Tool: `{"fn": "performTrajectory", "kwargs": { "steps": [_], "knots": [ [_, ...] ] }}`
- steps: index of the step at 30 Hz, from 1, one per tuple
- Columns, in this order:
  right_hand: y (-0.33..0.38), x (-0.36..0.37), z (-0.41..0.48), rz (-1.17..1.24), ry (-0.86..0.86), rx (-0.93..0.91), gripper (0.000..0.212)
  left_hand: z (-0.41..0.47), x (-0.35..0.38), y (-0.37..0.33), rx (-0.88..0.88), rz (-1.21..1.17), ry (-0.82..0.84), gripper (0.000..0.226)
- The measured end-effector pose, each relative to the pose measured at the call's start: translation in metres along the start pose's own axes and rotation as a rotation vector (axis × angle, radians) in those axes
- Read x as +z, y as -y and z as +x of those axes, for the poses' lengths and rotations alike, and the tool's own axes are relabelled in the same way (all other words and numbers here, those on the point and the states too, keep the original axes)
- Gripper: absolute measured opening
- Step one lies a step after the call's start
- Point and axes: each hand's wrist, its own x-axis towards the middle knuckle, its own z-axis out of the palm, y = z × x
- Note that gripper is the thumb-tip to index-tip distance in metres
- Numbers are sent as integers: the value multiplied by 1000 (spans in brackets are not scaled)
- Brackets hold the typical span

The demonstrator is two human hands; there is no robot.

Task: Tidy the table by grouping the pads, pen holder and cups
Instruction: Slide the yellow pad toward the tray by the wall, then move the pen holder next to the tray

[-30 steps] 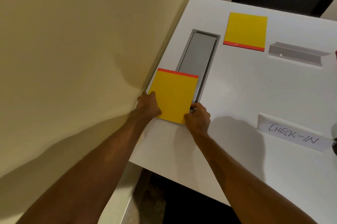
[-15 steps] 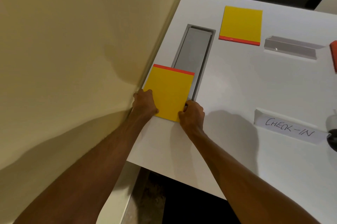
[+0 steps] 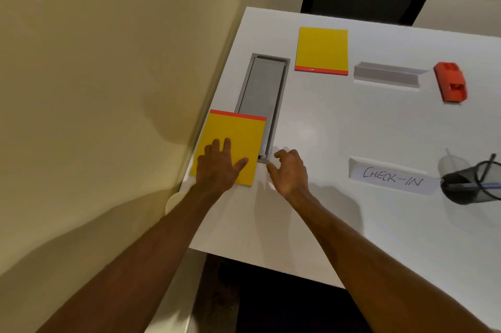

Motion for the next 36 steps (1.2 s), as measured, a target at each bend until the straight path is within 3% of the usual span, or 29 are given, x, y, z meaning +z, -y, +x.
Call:
{"fn": "performTrajectory", "kwargs": {
  "steps": [13,24,26,32,36],
  "knots": [
    [-64,-146,-91,7,-222,0,31,-76,-17,-137,298,-51,-57,76],
    [-195,-230,-140,200,-551,312,36,-98,21,-241,505,-69,-17,74],
    [-228,-235,-133,246,-569,378,48,-86,38,-247,499,-42,2,74],
    [-299,-246,-89,456,-490,480,113,-41,78,-256,385,18,51,68],
    [-325,-245,-65,609,-528,375,118,-21,105,-245,432,58,-29,61]
  ]
}}
